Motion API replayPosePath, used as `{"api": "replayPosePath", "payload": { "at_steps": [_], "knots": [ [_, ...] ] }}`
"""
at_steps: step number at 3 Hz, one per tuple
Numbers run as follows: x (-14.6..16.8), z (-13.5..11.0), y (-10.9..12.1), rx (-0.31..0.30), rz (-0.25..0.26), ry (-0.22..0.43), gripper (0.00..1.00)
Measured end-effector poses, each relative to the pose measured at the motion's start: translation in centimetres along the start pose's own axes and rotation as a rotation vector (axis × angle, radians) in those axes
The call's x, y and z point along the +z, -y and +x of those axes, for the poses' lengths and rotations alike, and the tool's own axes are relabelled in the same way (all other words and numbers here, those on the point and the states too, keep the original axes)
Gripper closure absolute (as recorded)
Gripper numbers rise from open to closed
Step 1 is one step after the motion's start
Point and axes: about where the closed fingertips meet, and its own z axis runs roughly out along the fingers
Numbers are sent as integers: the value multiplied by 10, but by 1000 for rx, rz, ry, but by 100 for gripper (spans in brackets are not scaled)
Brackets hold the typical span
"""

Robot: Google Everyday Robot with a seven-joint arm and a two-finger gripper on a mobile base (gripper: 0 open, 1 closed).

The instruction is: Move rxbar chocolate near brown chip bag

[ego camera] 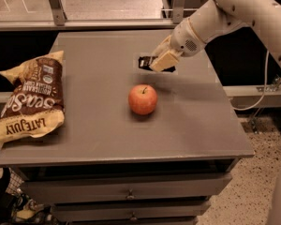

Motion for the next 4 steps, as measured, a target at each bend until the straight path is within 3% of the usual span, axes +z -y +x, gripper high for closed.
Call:
{"api": "replayPosePath", "payload": {
  "at_steps": [2,3,4],
  "knots": [
    [-6,-48,-60,-101,21,-63,100],
    [4,-79,-94,-182,7,-84,100],
    [17,-101,-113,-248,-37,-70,100]
  ]
}}
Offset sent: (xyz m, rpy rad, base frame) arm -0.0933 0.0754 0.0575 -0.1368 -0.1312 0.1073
